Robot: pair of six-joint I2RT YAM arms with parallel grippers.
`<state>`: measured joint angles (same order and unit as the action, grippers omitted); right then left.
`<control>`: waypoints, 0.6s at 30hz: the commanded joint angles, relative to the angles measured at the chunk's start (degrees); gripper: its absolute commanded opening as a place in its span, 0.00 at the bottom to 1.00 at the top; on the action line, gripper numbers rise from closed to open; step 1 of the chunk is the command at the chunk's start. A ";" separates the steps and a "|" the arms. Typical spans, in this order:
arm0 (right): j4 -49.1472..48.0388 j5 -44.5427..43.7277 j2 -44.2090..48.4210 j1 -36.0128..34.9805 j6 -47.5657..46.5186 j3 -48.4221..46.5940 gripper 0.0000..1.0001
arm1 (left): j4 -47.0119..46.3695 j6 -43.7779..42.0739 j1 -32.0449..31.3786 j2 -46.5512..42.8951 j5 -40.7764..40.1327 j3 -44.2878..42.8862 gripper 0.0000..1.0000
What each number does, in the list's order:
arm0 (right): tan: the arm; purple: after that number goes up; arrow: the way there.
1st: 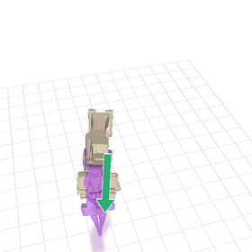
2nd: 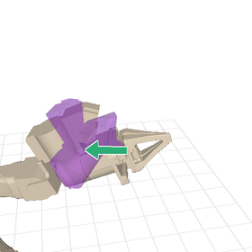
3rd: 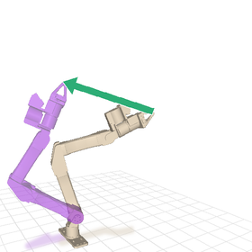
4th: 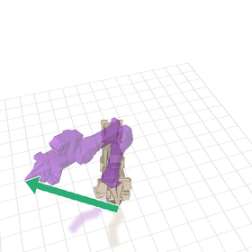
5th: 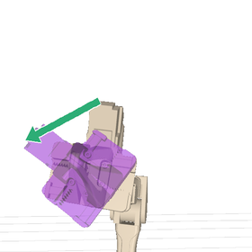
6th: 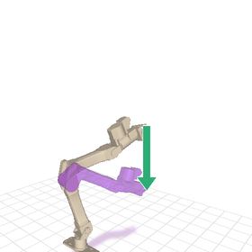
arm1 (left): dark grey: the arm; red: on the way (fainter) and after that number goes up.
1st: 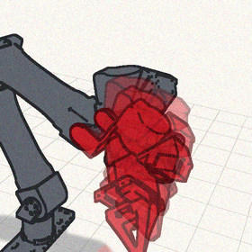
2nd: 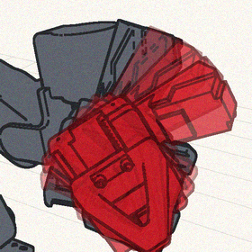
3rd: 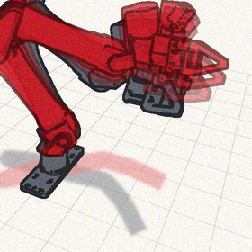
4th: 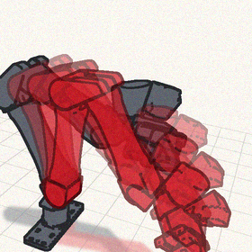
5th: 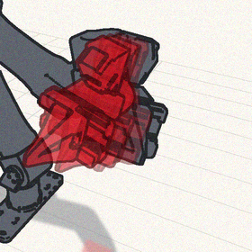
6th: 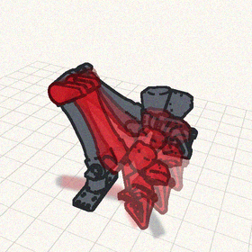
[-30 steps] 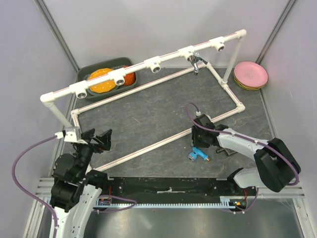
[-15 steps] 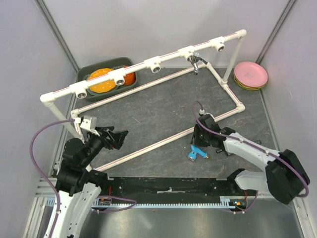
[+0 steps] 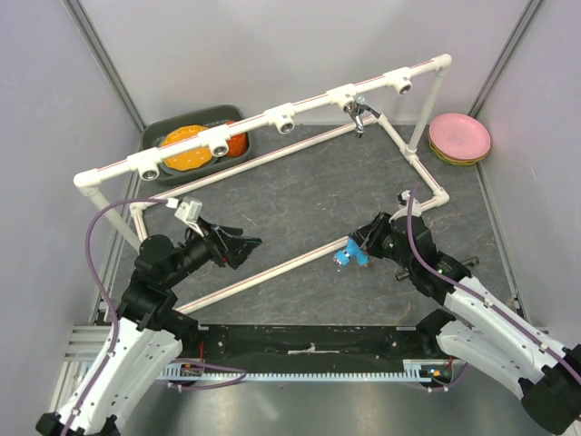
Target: Install the water faucets
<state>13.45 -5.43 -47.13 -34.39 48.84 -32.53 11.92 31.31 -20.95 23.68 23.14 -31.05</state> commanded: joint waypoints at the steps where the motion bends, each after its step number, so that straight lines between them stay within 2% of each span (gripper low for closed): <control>1: -8.52 -1.42 4.68 -0.24 5.03 2.12 0.00 | -11.65 2.97 -11.25 6.09 -4.05 1.16 0.90; 2: -10.01 -1.51 5.99 -0.24 5.39 2.47 0.00 | -15.49 2.36 -14.44 7.85 -8.33 1.34 0.90; 3: -10.46 -2.03 6.52 -0.24 5.82 2.91 0.00 | -16.92 0.18 -21.34 9.52 -11.24 1.34 0.90; 5: -11.69 -2.39 8.01 -0.24 6.18 3.26 0.00 | -19.21 -3.25 -28.67 15.23 -18.09 0.20 0.90; 6: -12.04 -2.56 8.28 -0.24 6.27 3.53 0.00 | -21.74 -7.01 -35.23 16.91 -25.70 -0.24 0.90; 9: -13.01 -2.04 9.25 -0.24 6.88 3.62 0.00 | -29.72 -13.72 -43.09 24.02 -34.81 -0.94 0.91; 13: -15.47 -0.81 10.31 -0.24 7.94 3.79 0.00 | -39.57 -15.84 -44.79 31.06 -35.62 -0.42 0.91; 18: -15.21 -0.46 12.85 -0.24 8.73 3.88 0.00 | -44.70 -21.28 -46.28 39.68 -33.77 -1.91 0.91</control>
<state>2.46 -6.28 -36.60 -34.39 55.79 -28.62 -21.85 17.41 -65.89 59.24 -7.97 -30.35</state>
